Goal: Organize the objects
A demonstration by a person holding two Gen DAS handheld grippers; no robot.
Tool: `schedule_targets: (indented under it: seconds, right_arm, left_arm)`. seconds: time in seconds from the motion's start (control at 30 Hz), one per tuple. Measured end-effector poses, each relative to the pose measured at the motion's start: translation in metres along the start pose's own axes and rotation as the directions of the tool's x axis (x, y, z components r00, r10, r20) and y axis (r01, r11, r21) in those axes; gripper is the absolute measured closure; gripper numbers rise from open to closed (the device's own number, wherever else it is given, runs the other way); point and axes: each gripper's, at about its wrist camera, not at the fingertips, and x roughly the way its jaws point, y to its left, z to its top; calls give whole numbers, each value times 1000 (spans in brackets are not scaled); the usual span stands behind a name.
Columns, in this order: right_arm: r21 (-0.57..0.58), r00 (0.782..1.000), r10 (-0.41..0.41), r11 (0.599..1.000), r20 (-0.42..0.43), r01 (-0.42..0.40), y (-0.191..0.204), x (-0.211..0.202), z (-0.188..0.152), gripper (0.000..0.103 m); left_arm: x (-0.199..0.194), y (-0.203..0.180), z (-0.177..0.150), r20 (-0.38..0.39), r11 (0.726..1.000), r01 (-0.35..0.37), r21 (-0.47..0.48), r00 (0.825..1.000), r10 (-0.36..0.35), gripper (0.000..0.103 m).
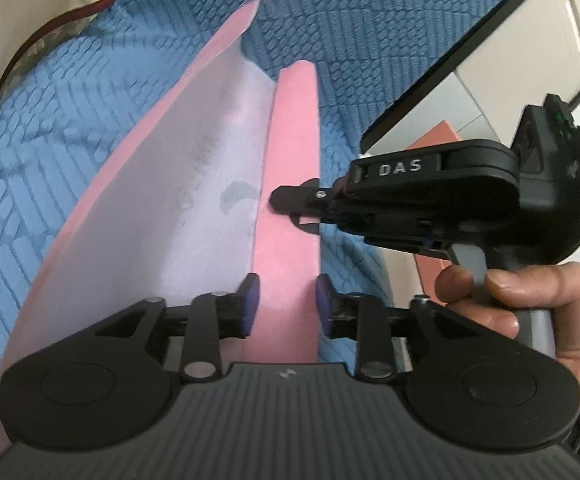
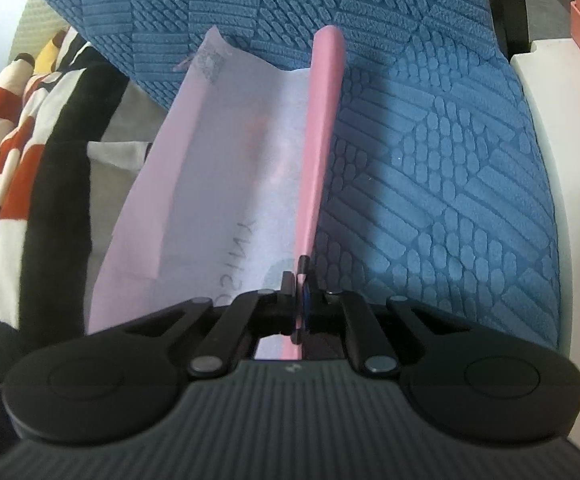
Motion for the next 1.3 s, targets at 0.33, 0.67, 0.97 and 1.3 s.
schedule_targets:
  seconds: [0.33,0.67,0.97,1.3]
  right_arm:
    - [-29,999,-34,999,-14,33,0,-8,-1,96]
    - [9,998,-59,998,-13,59,-16,-19,-2,96]
    - [26,1000,-7,1000,26,6,-19,-28,1,92]
    - [-52,995,18,999,101,-13,0,-39,0,89]
  left_arm:
    - [4,-23,-7,-7,985,-41,165,999,43,58]
    - [21,-55,-24,-19,899,-127,418,989,148,67]
    - [9,-33,-6,-3,967,-57,250,998,60,85]
    - [11,29,13,-19,977,79,-198,996,-85,95]
